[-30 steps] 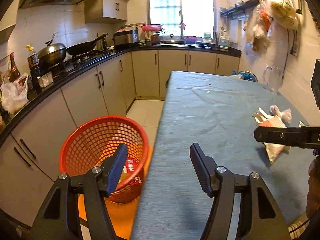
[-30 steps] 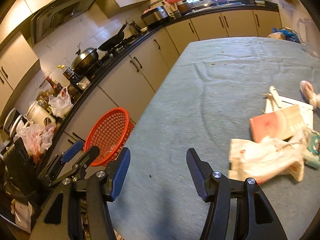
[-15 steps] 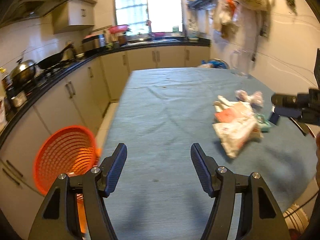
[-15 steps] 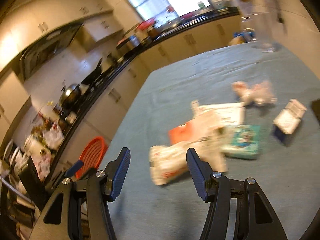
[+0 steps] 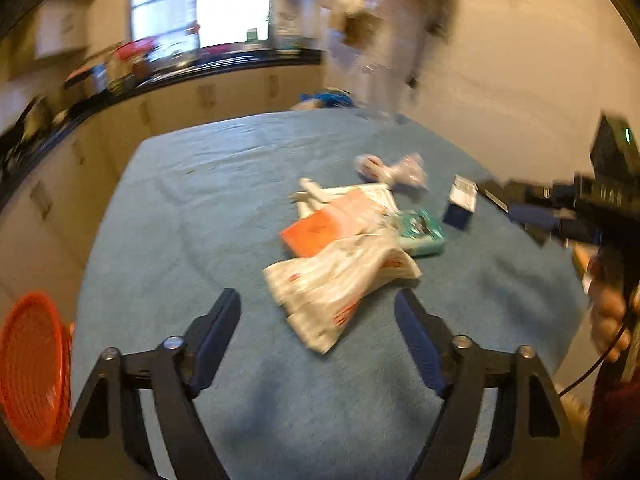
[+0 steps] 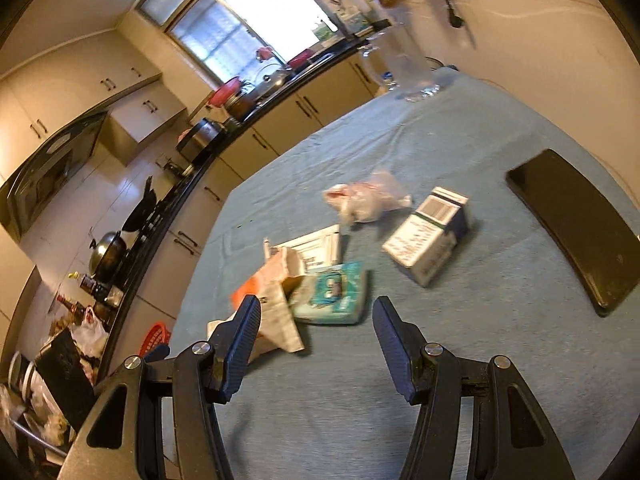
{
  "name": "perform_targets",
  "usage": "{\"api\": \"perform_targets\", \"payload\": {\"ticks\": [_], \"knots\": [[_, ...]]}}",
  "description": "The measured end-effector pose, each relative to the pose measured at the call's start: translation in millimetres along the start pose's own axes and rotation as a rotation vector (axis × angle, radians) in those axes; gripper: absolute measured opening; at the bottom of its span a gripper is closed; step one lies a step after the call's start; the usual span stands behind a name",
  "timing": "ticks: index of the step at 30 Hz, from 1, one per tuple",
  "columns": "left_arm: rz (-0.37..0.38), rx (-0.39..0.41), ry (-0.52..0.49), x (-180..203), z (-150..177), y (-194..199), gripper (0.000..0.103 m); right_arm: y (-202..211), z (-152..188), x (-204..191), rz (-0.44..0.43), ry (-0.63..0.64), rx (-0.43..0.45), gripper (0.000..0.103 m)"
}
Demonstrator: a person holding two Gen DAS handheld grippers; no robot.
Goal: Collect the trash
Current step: 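Move both tools back over the table toward the remaining trash, then grasp the white plastic bag with the left tool while the right tool grasps the white medicine box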
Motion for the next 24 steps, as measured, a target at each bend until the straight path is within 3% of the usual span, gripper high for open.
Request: {"api": "perform_targets", "payload": {"ticks": [5,11,13,17,24], "knots": [[-0.009,-0.008,-0.182,31.6,-12.6,-24.5,0.080,7.3,-7.1,14.3,0.017,-0.024,0.021,0.063],[-0.070,-0.046,-0.258,36.1,-16.1,-63.9,0.080,4.4,-13.4,30.8,0.045,-0.070,0.020,0.064],[-0.067,-0.056,-0.256,37.1,-13.4,-71.1,0.079,2.2,-16.7,35.4,0.062,-0.074,0.017,0.065],[-0.071,-0.071,-0.215,34.8,-9.5,-76.7,0.046,-4.6,-23.2,45.0,0.094,-0.101,0.009,0.070],[-0.042,-0.066,-0.086,16.3,2.3,-62.9,0.042,-27.3,-33.5,57.4,0.205,-0.117,-0.018,0.071]]}}
Point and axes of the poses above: each gripper's, at about its wrist camera, not at the fingertips, and y roughly against the way its jaws point, x to its right, z to its underside, the point moved 7 cm from there along -y, roughly the way its jaws point, and after that the axes turned 5 degrees about -z, right-handed, at the moved point
